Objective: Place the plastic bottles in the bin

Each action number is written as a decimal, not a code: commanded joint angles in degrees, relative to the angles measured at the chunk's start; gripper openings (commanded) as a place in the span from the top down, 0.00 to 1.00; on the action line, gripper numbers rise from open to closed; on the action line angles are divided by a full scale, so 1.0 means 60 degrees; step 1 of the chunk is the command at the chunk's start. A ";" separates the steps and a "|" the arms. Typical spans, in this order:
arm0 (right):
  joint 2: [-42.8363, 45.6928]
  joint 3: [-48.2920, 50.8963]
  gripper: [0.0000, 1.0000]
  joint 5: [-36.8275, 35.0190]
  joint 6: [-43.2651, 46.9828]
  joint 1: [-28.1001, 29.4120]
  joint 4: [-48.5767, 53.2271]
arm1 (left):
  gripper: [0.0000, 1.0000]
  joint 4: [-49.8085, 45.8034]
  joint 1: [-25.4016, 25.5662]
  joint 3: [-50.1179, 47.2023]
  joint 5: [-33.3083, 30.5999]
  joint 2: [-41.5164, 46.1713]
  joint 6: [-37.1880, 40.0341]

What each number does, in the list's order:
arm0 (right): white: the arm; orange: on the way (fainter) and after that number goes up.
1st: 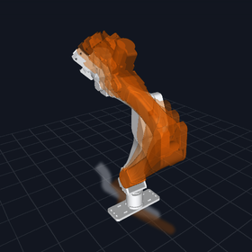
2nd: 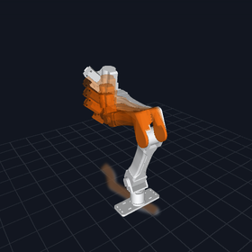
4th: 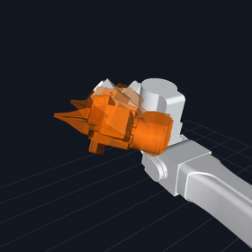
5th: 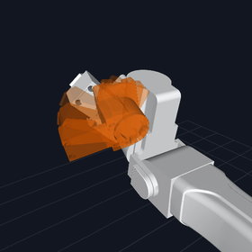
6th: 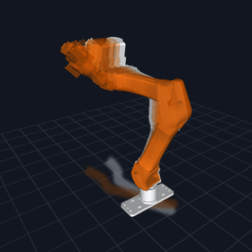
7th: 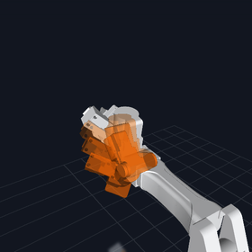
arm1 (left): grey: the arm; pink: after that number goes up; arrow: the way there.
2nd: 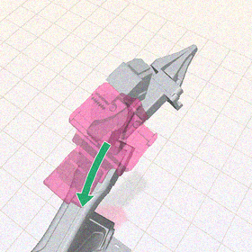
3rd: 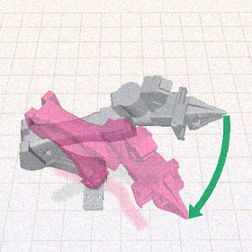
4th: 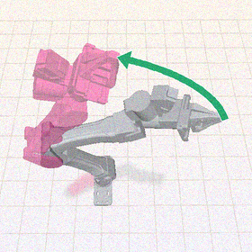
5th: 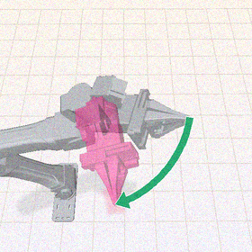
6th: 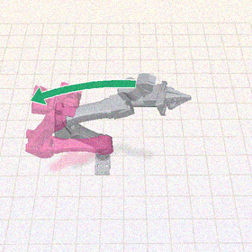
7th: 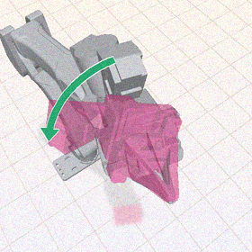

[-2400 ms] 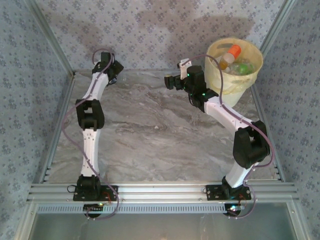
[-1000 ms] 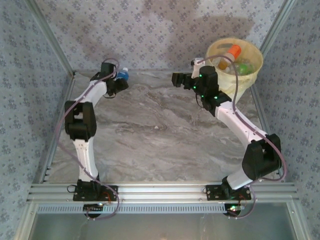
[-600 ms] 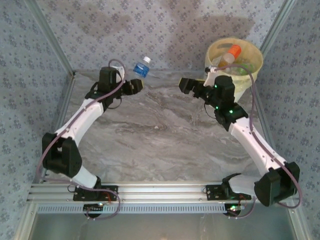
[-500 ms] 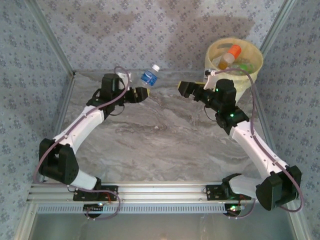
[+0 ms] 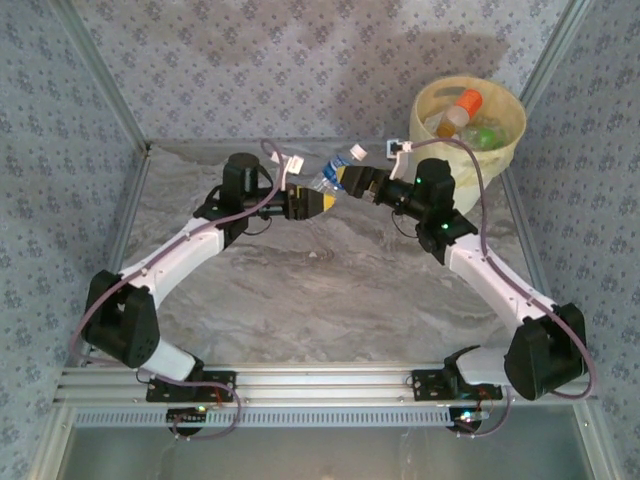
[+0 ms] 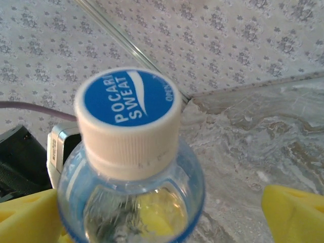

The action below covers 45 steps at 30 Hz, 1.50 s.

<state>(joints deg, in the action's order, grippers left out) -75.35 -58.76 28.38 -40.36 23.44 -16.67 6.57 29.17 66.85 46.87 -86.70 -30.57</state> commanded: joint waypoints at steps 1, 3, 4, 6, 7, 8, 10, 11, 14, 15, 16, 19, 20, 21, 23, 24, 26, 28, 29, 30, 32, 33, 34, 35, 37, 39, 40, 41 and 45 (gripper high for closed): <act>-0.0261 -0.0256 0.00 0.0357 -0.0461 0.0088 -0.0901 | 0.43 0.0681 0.0223 0.0589 0.0698 -0.0317 -0.0071; -0.0467 -0.0283 0.00 0.0639 -0.0685 0.0107 -0.1173 | 0.43 0.0937 0.0293 0.0675 0.0684 -0.0456 -0.0241; -0.0527 -0.0272 0.01 0.0669 -0.0713 0.0121 -0.1240 | 0.43 0.1015 0.0313 0.0690 0.0686 -0.0502 -0.0323; -0.0523 -0.0209 0.12 0.0662 -0.0714 0.0114 -0.1329 | 0.43 0.1020 0.0339 0.0738 0.0677 -0.0594 -0.0339; -0.0487 -0.0145 0.18 0.0647 -0.0725 0.0102 -0.1376 | 0.42 0.1001 0.0347 0.0738 0.0646 -0.0630 -0.0338; -0.0439 -0.0086 0.21 0.0611 -0.0725 0.0092 -0.1450 | 0.42 0.0956 0.0337 0.0738 0.0601 -0.0665 -0.0333; -0.0338 -0.0007 0.25 0.0531 -0.0705 0.0062 -0.1501 | 0.41 0.0816 0.0338 0.0760 0.0511 -0.0719 -0.0311; -0.0292 0.0021 0.28 0.0521 -0.0665 0.0036 -0.1501 | 0.41 0.0773 0.0331 0.0793 0.0518 -0.0768 -0.0318; -0.0148 0.0016 0.36 0.0460 -0.0460 -0.0046 -0.1269 | 0.35 0.0748 0.0331 0.0862 0.0472 -0.0785 -0.0355; -0.0109 0.0009 0.38 0.0468 -0.0399 -0.0081 -0.1180 | 0.31 0.0737 0.0335 0.0881 0.0433 -0.0771 -0.0341; -0.0049 -0.0019 0.40 0.0476 -0.0324 -0.0179 -0.1093 | 0.24 0.0709 0.0334 0.0884 0.0384 -0.0752 -0.0326; 0.0167 -0.0064 0.46 0.0532 -0.0233 -0.0521 -0.1004 | 0.07 0.0797 0.0255 0.0807 0.0402 -0.0655 -0.0336; 0.0230 -0.0106 0.46 0.0570 -0.0189 -0.0664 -0.0940 | 0.03 0.0897 0.0202 0.0752 0.0448 -0.0617 -0.0406; 0.0278 -0.0191 0.47 0.0578 -0.0129 -0.0806 -0.0822 | 0.02 0.1084 0.0153 0.0666 0.0505 -0.0584 -0.0511; 0.0406 -0.0414 0.48 0.0531 0.0141 -0.1167 -0.0411 | 0.02 0.1582 -0.0004 0.0397 0.0554 -0.0423 -0.0793; 0.0453 -0.0546 0.48 0.0549 0.0310 -0.1356 -0.0173 | 0.02 0.1628 -0.0048 0.0298 0.0402 -0.0319 -0.0822; 0.0586 -0.0987 0.49 0.0423 0.0632 -0.1903 0.0533 | 0.02 0.1438 -0.0083 0.0091 -0.0032 0.0025 -0.0552; 0.0695 -0.1363 0.49 0.0093 0.1321 -0.2462 0.1207 | 0.02 0.1192 -0.0059 -0.0178 -0.0567 0.0410 -0.0168; 0.0682 -0.1660 0.49 -0.0116 0.1549 -0.2753 0.1555 | 0.02 0.1048 -0.0084 -0.0352 -0.0959 0.0635 0.0039; 0.0654 -0.2033 0.49 -0.0328 0.1757 -0.2978 0.1854 | 0.02 0.0920 -0.0081 -0.0507 -0.1368 0.0874 0.0211; 0.0470 -0.2655 0.49 -0.0786 0.2234 -0.3436 0.2449 | 0.02 0.0700 -0.0084 -0.0934 -0.2538 0.1414 0.0504; 0.0352 -0.2908 0.49 -0.0990 0.2342 -0.3609 0.2660 | 0.02 0.0619 -0.0095 -0.1124 -0.3130 0.1653 0.0598; 0.0213 -0.3217 0.50 -0.1214 0.2491 -0.3781 0.2793 | 0.02 0.0440 -0.0090 -0.1326 -0.3948 0.1922 0.0653; 0.0066 -0.3474 0.49 -0.1479 0.2705 -0.3908 0.2886 | 0.02 0.0207 -0.0109 -0.1458 -0.4841 0.2186 0.0643; -0.0226 -0.3909 0.49 -0.1960 0.3034 -0.4119 0.2936 | 0.02 -0.0030 -0.0203 -0.1721 -0.5977 0.2659 0.0613; -0.0619 -0.4374 0.49 -0.2486 0.3211 -0.4324 0.2925 | 0.02 -0.0274 -0.0295 -0.1937 -0.6921 0.3072 0.0579; -0.0876 -0.4637 0.49 -0.2750 0.3281 -0.4422 0.2920 | 0.02 -0.0400 -0.0358 -0.2052 -0.7257 0.3257 0.0596; -0.1154 -0.4943 0.49 -0.3012 0.3284 -0.4516 0.2939 | 0.02 -0.0517 -0.0427 -0.2153 -0.7586 0.3429 0.0620; -0.2434 -0.6241 0.49 -0.4067 0.3500 -0.4643 0.3446 | 0.02 -0.1043 -0.0691 -0.2478 -0.8728 0.3908 0.0571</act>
<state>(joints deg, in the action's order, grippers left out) -85.49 -91.37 11.55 -22.33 -3.90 0.19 3.90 25.89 53.28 4.03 -65.23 -28.03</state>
